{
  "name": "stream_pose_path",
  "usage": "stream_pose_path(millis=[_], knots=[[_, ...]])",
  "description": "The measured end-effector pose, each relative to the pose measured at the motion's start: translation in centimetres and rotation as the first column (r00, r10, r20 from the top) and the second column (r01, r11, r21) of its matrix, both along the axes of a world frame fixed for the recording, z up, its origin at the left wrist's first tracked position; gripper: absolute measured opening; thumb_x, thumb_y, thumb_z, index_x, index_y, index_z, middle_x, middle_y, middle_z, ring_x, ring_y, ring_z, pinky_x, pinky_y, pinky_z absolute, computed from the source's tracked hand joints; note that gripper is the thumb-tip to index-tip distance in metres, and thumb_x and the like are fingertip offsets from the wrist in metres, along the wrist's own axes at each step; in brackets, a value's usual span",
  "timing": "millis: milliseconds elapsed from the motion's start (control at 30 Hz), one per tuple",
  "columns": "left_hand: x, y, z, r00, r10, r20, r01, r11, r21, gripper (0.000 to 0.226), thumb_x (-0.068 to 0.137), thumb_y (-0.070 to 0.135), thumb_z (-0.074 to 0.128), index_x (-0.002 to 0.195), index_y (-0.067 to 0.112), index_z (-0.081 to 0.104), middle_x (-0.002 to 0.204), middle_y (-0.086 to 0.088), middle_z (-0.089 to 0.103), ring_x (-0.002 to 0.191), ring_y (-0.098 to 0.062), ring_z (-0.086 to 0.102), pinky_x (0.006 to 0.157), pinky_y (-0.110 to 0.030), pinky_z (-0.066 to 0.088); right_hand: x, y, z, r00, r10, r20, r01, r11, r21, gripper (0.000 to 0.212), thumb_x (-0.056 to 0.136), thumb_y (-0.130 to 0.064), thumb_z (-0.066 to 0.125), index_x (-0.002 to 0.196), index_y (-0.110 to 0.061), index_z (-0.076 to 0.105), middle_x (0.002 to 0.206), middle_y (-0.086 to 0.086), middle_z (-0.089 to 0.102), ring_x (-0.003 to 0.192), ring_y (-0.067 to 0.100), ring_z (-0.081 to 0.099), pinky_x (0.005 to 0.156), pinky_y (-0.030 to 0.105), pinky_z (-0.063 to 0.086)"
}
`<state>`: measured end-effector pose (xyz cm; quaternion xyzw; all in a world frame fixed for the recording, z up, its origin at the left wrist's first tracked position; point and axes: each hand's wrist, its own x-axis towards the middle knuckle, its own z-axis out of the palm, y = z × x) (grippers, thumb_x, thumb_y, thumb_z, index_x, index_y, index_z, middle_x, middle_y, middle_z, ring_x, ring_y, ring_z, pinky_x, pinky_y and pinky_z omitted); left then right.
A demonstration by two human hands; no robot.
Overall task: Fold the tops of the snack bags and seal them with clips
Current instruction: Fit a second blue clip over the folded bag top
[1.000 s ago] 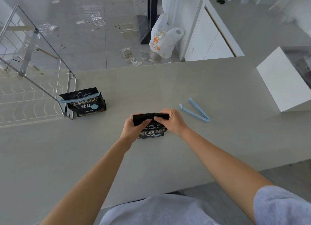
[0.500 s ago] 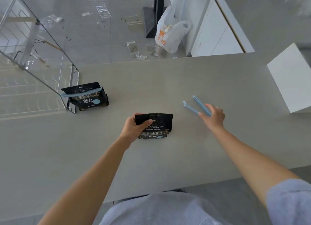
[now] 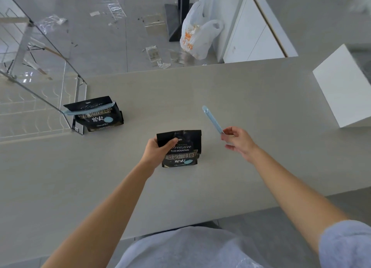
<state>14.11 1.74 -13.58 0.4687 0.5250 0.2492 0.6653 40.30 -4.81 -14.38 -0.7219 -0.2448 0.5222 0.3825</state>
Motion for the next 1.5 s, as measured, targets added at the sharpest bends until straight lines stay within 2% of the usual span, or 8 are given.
stream_pose_path(millis=[133,300,533,767,1000,1200,1367,1500], knots=[[-0.1,0.0,0.0,1.000,-0.006,0.002,0.006,1.000,-0.013,0.010,0.080,0.026,0.069,0.089,0.021,0.068,0.070,0.010,0.074,0.067,-0.007,0.070,0.052,-0.015,0.050,-1.4,0.7,4.6,0.957,0.281,0.071,-0.289,0.946,0.150,0.010,0.084,-0.007,0.066,0.086,-0.016,0.062,0.084,0.000,0.061,0.076,0.007,0.057,0.072,0.019,0.050],[-0.2,-0.4,-0.1,1.000,-0.010,0.016,0.010,1.000,-0.012,0.005,0.082,0.023,0.067,0.088,0.023,0.067,0.069,0.013,0.074,0.066,-0.004,0.069,0.051,-0.014,0.050,-3.4,0.8,6.6,0.737,0.466,0.490,-0.556,0.830,0.046,0.010,0.079,-0.010,0.071,0.087,-0.014,0.068,0.083,0.001,0.065,0.080,0.010,0.058,0.066,0.002,0.038],[-0.5,-1.1,0.3,0.997,-0.073,0.004,0.073,0.996,0.052,0.013,0.087,0.022,0.061,0.099,0.025,0.065,0.087,0.008,0.071,0.072,0.003,0.067,0.054,-0.010,0.048,-5.5,0.8,6.4,0.684,0.414,0.601,-0.548,0.835,0.048,0.032,0.073,-0.016,0.076,0.094,-0.024,0.053,0.087,-0.006,0.063,0.083,0.013,0.061,0.071,0.024,0.046],[-1.3,-1.4,0.6,0.992,-0.101,0.074,0.102,0.995,-0.010,0.034,0.083,-0.002,0.046,0.109,0.017,0.056,0.091,0.002,0.064,0.077,-0.001,0.063,0.057,-0.009,0.047,-7.0,1.6,6.5,0.588,0.513,0.626,-0.630,0.775,-0.043,0.031,0.077,-0.016,0.072,0.107,-0.023,0.066,0.103,-0.003,0.066,0.096,0.015,0.060,0.089,0.038,0.048],[-1.7,-1.7,-0.3,0.989,-0.012,0.145,0.018,0.999,-0.038,0.032,0.085,0.002,0.059,0.114,0.012,0.053,0.097,-0.002,0.064,0.079,0.000,0.065,0.063,-0.013,0.050,-8.6,2.8,7.4,0.379,0.592,0.711,-0.706,0.682,-0.191,0.027,0.078,-0.025,0.069,0.105,-0.023,0.065,0.101,-0.002,0.062,0.093,0.022,0.058,0.077,0.037,0.048],[-2.2,-2.1,-0.7,0.978,0.055,0.203,-0.055,0.998,-0.008,0.027,0.077,0.004,0.070,0.100,0.019,0.067,0.089,-0.001,0.070,0.078,-0.008,0.066,0.066,-0.017,0.052,-11.8,4.5,7.7,0.071,0.597,0.799,-0.746,0.564,-0.356,0.044,0.072,-0.057,0.067,0.094,-0.019,0.063,0.085,-0.002,0.054,0.074,0.018,0.048,0.072,0.032,0.032],[-2.7,-1.8,-1.1,0.983,0.130,0.126,-0.131,0.991,-0.004,0.032,0.078,-0.004,0.063,0.086,0.026,0.071,0.074,0.005,0.071,0.068,-0.007,0.064,0.059,-0.016,0.051,-15.7,5.0,6.4,0.138,0.582,0.801,-0.763,0.578,-0.289,0.049,0.070,-0.059,0.067,0.092,-0.015,0.062,0.082,0.000,0.048,0.077,0.024,0.052,0.059,0.030,0.030],[-3.1,-1.6,-1.1,0.987,0.125,0.100,-0.126,0.992,0.001,0.026,0.076,0.001,0.067,0.082,0.026,0.072,0.074,0.006,0.072,0.070,-0.006,0.064,0.061,-0.014,0.050,-16.2,4.6,5.8,0.209,0.513,0.832,-0.760,0.621,-0.192,0.038,0.073,-0.056,0.065,0.100,-0.030,0.062,0.091,-0.004,0.058,0.086,0.020,0.058,0.060,0.028,0.028]])
